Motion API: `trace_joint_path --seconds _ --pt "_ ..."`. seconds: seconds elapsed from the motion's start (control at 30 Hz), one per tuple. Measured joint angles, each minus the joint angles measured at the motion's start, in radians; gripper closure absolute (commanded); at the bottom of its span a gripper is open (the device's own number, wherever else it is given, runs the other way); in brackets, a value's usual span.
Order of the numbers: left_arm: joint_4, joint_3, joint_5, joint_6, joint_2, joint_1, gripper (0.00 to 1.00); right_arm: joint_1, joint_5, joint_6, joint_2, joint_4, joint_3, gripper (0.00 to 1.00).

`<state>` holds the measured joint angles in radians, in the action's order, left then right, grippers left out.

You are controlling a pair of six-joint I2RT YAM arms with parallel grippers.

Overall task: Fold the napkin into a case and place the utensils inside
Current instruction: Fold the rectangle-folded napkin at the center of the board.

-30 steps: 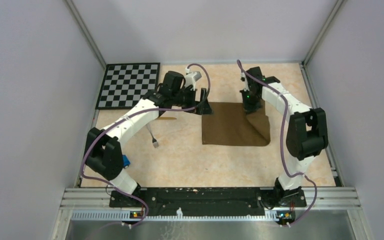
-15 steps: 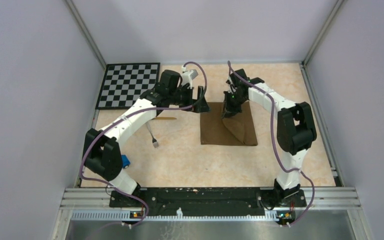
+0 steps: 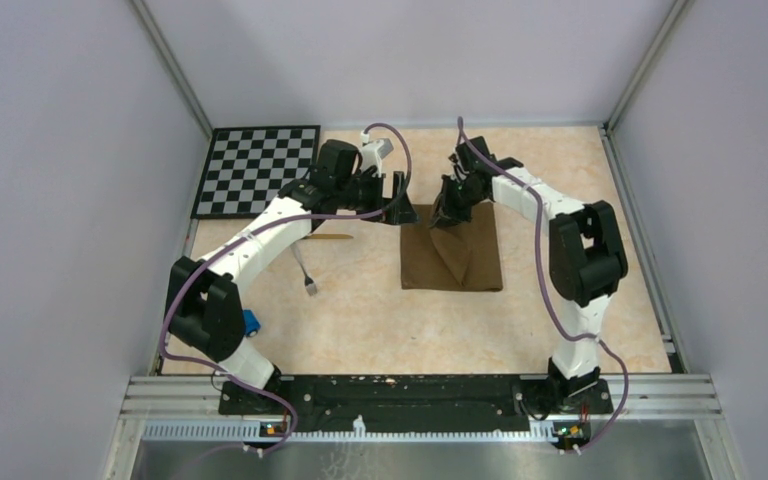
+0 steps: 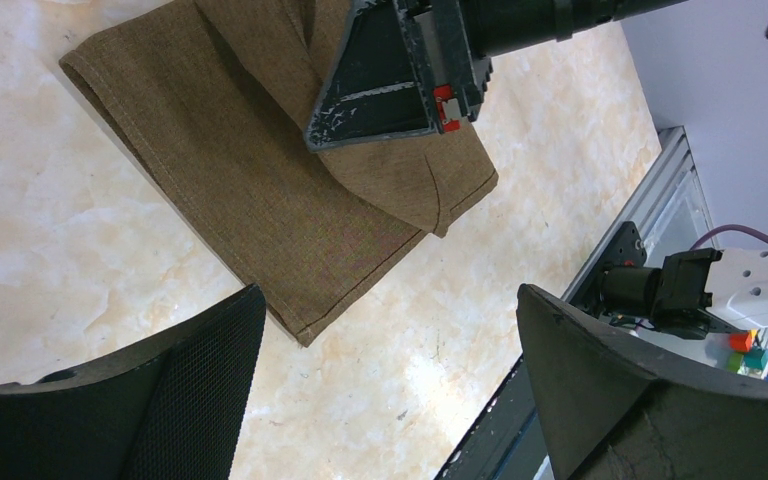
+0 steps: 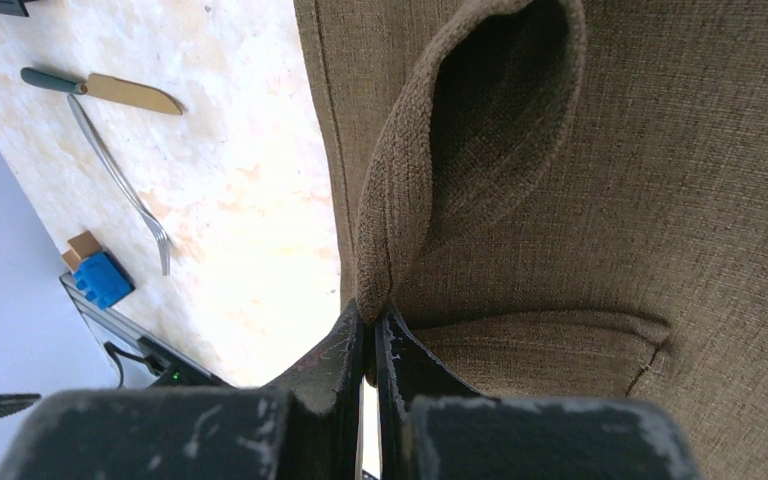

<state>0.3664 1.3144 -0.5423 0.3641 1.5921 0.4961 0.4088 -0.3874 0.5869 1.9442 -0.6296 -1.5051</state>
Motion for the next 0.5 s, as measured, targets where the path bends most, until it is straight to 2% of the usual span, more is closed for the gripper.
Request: trace_joint_path --seconds 0.17,0.33,0.5 --pt "0.0 0.0 0.0 0.0 0.0 -0.003 0.01 0.002 -0.007 0.016 0.038 0.016 0.0 0.99" --pt "0.0 0.0 0.0 0.0 0.0 -0.005 0.01 0.005 -0.034 0.024 0.055 0.046 0.0 0.69" --pt "-0.008 -0.006 0.005 0.0 0.0 -0.008 0.01 0.005 -0.166 0.05 0.067 0.214 0.046 0.37"
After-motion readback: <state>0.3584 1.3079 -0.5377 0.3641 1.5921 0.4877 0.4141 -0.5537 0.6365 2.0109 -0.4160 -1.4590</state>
